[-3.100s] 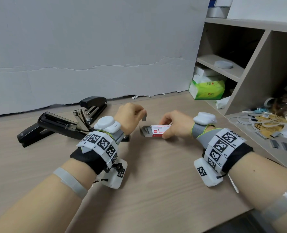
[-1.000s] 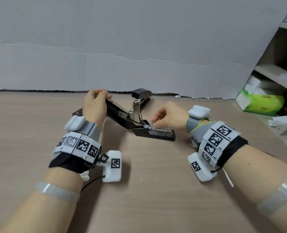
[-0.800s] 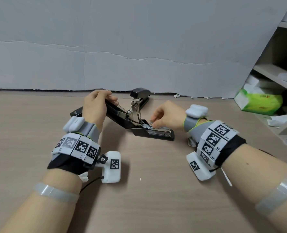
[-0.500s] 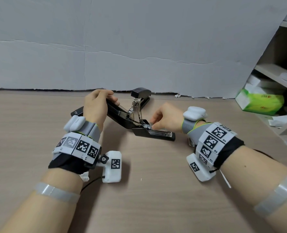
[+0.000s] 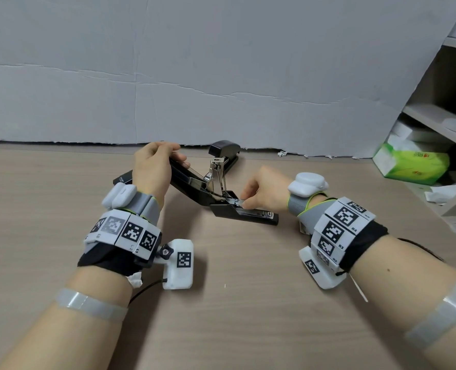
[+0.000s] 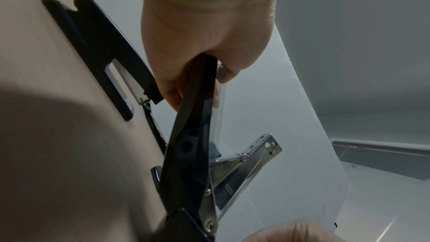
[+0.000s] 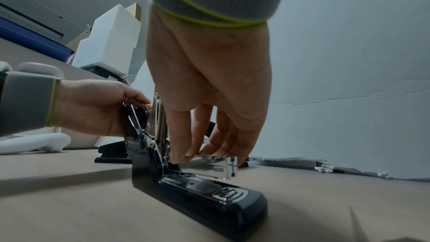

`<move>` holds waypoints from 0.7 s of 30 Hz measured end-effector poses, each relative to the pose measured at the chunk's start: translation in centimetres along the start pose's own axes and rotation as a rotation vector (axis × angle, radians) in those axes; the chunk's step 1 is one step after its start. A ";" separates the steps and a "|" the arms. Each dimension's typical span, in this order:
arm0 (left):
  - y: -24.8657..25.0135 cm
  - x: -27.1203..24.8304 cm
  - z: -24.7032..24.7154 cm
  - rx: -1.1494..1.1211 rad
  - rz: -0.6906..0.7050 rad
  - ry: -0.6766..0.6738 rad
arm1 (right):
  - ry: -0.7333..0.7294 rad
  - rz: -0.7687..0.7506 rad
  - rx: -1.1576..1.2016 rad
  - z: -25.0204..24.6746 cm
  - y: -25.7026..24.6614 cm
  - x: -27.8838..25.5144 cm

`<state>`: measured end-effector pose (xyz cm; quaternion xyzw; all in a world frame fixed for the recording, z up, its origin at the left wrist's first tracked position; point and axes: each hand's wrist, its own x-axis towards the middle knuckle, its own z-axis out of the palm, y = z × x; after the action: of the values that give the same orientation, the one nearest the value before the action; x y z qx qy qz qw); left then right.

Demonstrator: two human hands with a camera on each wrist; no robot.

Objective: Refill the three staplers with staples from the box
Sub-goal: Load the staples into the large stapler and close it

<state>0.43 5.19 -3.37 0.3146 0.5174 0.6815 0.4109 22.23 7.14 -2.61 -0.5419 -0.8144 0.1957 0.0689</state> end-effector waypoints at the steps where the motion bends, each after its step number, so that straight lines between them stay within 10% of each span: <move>1: 0.0 0.0 0.0 -0.005 0.000 0.000 | -0.007 -0.001 0.010 -0.1 0.0 -0.1; 21: -1.2 0.8 0.0 0.076 0.087 0.047 | -0.130 -0.052 -0.083 -1.4 2.6 -2.7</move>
<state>0.33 6.02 -4.52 0.3363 0.5383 0.6857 0.3564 26.04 5.91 -2.06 -0.5090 -0.8385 0.1944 -0.0015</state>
